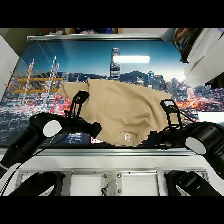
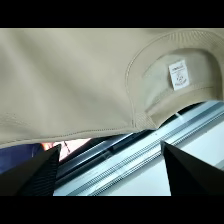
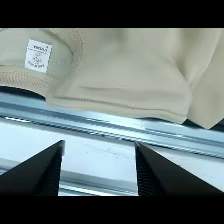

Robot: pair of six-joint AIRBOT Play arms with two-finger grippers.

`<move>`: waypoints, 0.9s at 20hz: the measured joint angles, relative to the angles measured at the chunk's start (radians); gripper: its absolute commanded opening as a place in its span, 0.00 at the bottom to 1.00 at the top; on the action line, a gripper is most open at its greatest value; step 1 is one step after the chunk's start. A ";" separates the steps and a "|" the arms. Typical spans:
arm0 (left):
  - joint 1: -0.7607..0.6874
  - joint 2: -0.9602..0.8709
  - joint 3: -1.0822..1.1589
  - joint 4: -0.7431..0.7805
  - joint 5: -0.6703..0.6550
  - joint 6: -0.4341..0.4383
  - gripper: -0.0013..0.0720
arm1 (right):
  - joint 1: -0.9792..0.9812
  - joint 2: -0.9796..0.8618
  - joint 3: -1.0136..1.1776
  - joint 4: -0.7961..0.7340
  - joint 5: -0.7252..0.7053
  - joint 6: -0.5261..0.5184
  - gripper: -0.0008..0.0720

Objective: Fold the clothes and pants, and hang the long-sleeved shirts on hangers.

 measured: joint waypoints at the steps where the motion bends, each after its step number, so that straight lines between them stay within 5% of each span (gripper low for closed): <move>1: 0.000 0.007 -0.005 0.000 0.011 -0.013 0.94 | 0.020 -0.007 -0.002 0.011 0.001 0.017 0.65; 3: 0.000 0.003 -0.024 0.000 0.028 -0.035 0.94 | 0.080 -0.039 -0.005 0.010 0.000 0.059 0.44; 6: 0.000 -0.031 -0.043 0.015 0.040 -0.066 0.94 | 0.207 -0.117 -0.006 0.010 -0.029 0.103 0.42; 13: 0.017 -0.024 -0.003 0.168 0.043 -0.147 0.94 | 0.396 -0.327 0.087 -0.092 -0.075 0.148 0.15; 14: 0.029 -0.015 -0.001 0.180 0.037 -0.153 0.94 | 0.403 -0.354 0.106 -0.124 -0.063 0.152 0.17; 15: 0.044 -0.008 0.001 0.188 0.031 -0.156 0.94 | 0.408 -0.383 0.122 -0.154 -0.040 0.159 0.40; 16: 0.061 0.000 0.002 0.197 0.028 -0.158 0.94 | 0.411 -0.411 0.134 -0.180 -0.024 0.166 0.83; 17: 0.077 0.005 0.003 0.203 0.024 -0.159 0.94 | 0.413 -0.435 0.141 -0.195 -0.015 0.177 0.99; 18: 0.094 0.010 0.004 0.203 0.023 -0.161 0.94 | 0.415 -0.459 0.146 -0.206 -0.003 0.190 0.99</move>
